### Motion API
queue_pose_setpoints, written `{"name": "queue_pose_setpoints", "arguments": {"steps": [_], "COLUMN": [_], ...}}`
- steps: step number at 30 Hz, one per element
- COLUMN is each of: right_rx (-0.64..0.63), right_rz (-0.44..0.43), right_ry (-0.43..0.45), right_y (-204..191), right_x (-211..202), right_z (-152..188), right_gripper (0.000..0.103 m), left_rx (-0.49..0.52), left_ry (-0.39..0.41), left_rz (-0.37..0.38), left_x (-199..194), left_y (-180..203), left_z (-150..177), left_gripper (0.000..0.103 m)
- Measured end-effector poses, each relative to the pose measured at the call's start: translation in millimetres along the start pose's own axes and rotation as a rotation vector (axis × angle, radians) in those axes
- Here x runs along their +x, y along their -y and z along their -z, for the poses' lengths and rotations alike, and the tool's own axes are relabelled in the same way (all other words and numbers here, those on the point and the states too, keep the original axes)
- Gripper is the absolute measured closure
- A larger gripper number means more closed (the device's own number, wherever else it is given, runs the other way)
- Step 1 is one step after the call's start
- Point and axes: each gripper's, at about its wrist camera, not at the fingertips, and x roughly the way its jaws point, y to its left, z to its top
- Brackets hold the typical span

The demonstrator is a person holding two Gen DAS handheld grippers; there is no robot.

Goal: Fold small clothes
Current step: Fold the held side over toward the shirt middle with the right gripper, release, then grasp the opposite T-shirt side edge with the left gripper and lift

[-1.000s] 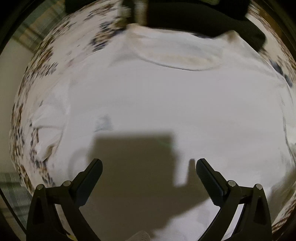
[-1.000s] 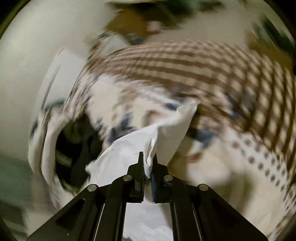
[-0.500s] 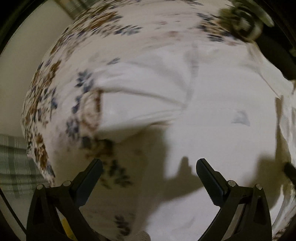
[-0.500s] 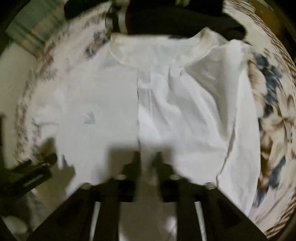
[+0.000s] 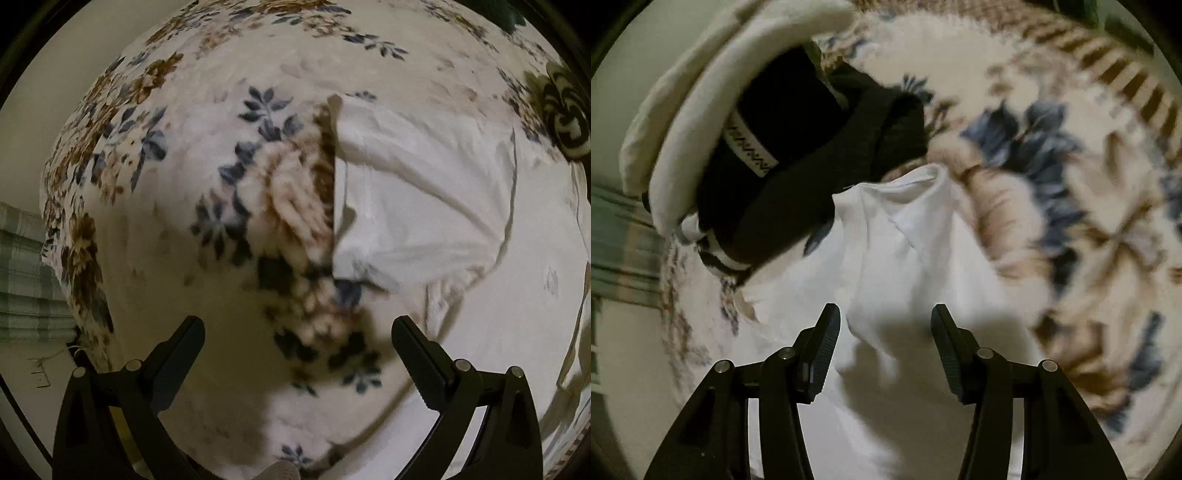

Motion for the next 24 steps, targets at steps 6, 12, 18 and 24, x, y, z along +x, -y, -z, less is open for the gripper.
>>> {"name": "queue_pose_setpoints", "arguments": {"steps": [6, 12, 18, 24], "right_rx": [-0.253, -0.146, -0.097, -0.076], "right_rz": [0.028, 0.017, 0.065, 0.071], "right_ry": [-0.194, -0.039, -0.077, -0.122], "right_y": [-44, -20, -5, -7], "right_x": [41, -31, -43, -26], "right_z": [38, 46, 76, 102], "right_gripper": [0.047, 0.045, 0.045, 0.045], "left_rx": [-0.05, -0.149, -0.504, -0.783], "left_ry": [-0.045, -0.082, -0.168, -0.176], "left_rz": [0.037, 0.154, 0.39, 0.603], "left_x": [18, 32, 62, 51], "left_y": [-10, -21, -47, -75], "left_z": [-10, -18, -22, -4], "left_gripper": [0.0, 0.0, 0.0, 0.0]}}
